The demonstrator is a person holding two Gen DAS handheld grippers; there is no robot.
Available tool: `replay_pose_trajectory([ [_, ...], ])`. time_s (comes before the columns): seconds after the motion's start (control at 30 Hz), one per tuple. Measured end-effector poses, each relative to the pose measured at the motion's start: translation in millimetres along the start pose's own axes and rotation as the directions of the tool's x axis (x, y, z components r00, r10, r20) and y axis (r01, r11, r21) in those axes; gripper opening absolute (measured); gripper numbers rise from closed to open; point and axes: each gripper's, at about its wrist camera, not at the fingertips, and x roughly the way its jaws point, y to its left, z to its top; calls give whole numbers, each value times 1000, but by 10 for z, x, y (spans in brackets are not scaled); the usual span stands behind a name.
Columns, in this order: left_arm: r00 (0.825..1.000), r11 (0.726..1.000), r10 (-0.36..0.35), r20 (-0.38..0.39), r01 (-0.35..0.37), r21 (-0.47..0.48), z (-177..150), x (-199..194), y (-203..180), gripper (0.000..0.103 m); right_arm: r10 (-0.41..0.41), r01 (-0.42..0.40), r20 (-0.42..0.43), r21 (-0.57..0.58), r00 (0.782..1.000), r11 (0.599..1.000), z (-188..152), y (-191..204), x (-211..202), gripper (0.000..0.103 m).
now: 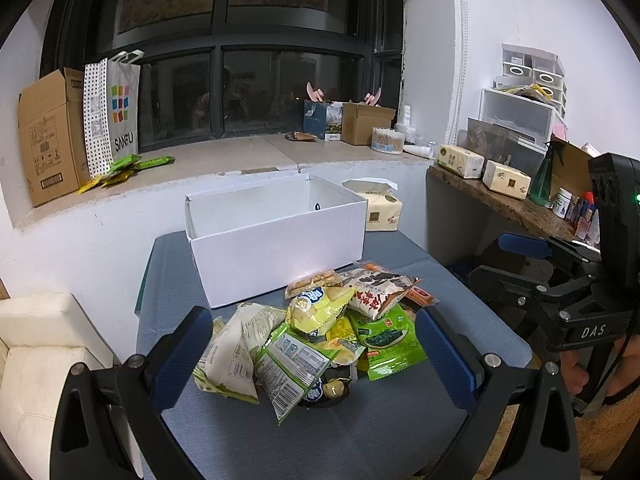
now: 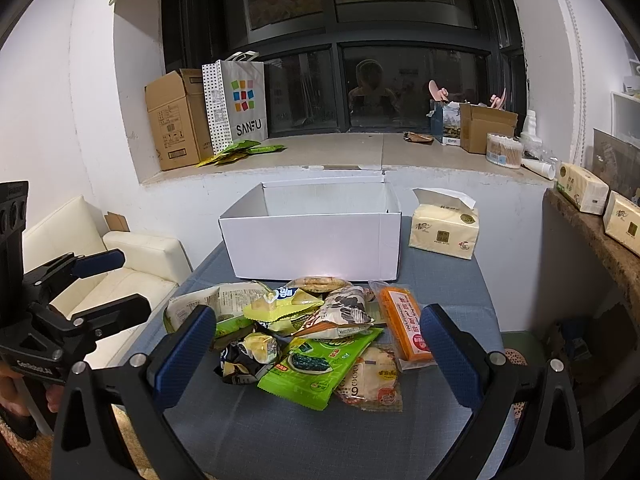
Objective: Organize snacks
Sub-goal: 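Grasp the orange flying cake pack with the right tool while the left tool grasps a white snack bag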
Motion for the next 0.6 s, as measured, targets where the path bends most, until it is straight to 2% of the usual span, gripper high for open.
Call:
replay_pose_trajectory([
  [0.07, 1000, 1000, -5, 10, 5, -8, 3, -10, 13, 103, 10, -10, 1, 15, 1000, 1000, -6, -54, 12, 103],
  [0.17, 998, 998, -52, 27, 53, -41, 11, -38, 62, 103, 20, -20, 0, 43, 1000, 999, -7, -223, 48, 103],
  [0.27, 998, 999, -23, 51, 24, -32, 19, -63, 75, 103, 27, -25, -19, 71, 999, 997, 12, -473, 151, 103],
  [0.37, 997, 999, -25, 71, 28, -44, 15, -79, 100, 103, 59, -52, -77, 84, 995, 995, 37, -758, 403, 103],
  [0.5, 996, 998, -9, 93, 16, -65, -4, -76, 135, 103, 87, -54, -224, 150, 971, 987, 17, -1189, 952, 103],
  [0.6, 999, 999, -23, 49, 25, -40, -21, -21, 99, 103, 167, -106, -295, 213, 941, 971, -51, -1395, 1326, 103],
])
